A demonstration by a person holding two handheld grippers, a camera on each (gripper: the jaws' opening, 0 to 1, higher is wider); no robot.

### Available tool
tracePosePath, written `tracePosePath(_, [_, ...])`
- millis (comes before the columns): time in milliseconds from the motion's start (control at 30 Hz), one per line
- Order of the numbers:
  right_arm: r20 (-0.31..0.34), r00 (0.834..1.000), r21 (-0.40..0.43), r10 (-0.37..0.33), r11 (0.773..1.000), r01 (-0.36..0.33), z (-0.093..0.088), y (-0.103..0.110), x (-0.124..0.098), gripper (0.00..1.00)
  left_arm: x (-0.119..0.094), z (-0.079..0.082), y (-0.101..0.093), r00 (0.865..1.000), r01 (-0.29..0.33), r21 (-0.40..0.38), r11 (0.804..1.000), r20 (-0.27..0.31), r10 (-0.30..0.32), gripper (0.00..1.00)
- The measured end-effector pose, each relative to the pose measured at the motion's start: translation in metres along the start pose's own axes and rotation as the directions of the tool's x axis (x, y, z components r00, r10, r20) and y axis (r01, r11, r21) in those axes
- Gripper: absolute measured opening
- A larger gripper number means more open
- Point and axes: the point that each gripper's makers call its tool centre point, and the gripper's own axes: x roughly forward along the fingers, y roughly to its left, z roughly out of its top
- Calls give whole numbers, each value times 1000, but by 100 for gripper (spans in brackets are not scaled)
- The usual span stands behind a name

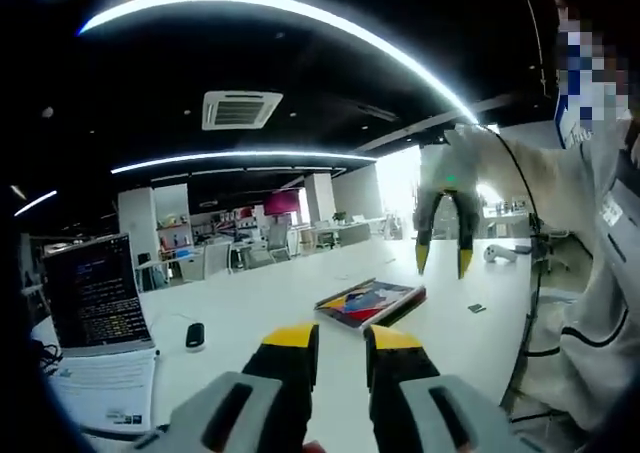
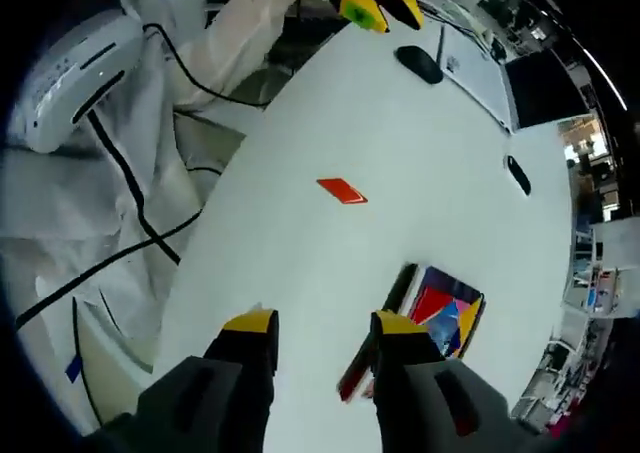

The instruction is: Pick up the tangram pieces one by one and place each piece onto its matching region on the pattern sheet, fitting the shapes together until the outline on the sheet is completely filled by the tangram pieces

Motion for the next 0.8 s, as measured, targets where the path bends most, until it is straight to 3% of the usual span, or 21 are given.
tracePosePath(100, [37,999,86,-37,996,33,-37,14,-9,35,5,1,0,1000,0,2,1000,1,0,21])
tracePosePath(200, [34,997,131,-64,990,59,-44,14,4,34,10,2,-8,1000,28,14,1000,-3,-28,21])
tracePosePath(300, [136,990,130,-27,991,9,-17,22,23,31,12,1,-13,999,41,24,999,-13,-41,21])
tracePosePath(433, [153,980,-3,127,992,-128,19,48,66,30,17,3,-16,999,44,24,999,-13,-43,21])
tracePosePath(500, [184,960,-3,211,977,-214,41,60,83,30,18,2,-18,999,49,30,998,-21,-48,21])
tracePosePath(567, [222,931,97,290,943,-317,61,69,92,29,17,4,-19,998,53,32,998,-18,-52,21])
tracePosePath(600, [311,893,175,326,904,-391,81,70,95,29,17,5,-18,999,51,33,998,-12,-50,21])
tracePosePath(633, [407,836,280,367,822,-497,102,70,97,28,16,6,-17,999,48,31,998,-6,-48,21])
tracePosePath(667, [429,830,355,357,778,-518,108,62,102,26,16,8,-17,999,47,29,998,1,-47,21])
tracePosePath(700, [414,850,409,326,768,-494,106,51,110,24,16,8,-17,999,46,25,999,5,-46,21])
tracePosePath(733, [372,882,432,288,787,-440,100,41,120,23,16,8,-17,999,45,23,999,5,-45,21])
tracePosePath(767, [415,863,413,288,785,-461,109,34,119,17,15,7,-16,999,43,26,999,2,-43,21])
tracePosePath(800, [395,891,500,225,761,-414,107,24,123,14,14,7,-15,999,42,26,999,2,-42,21])
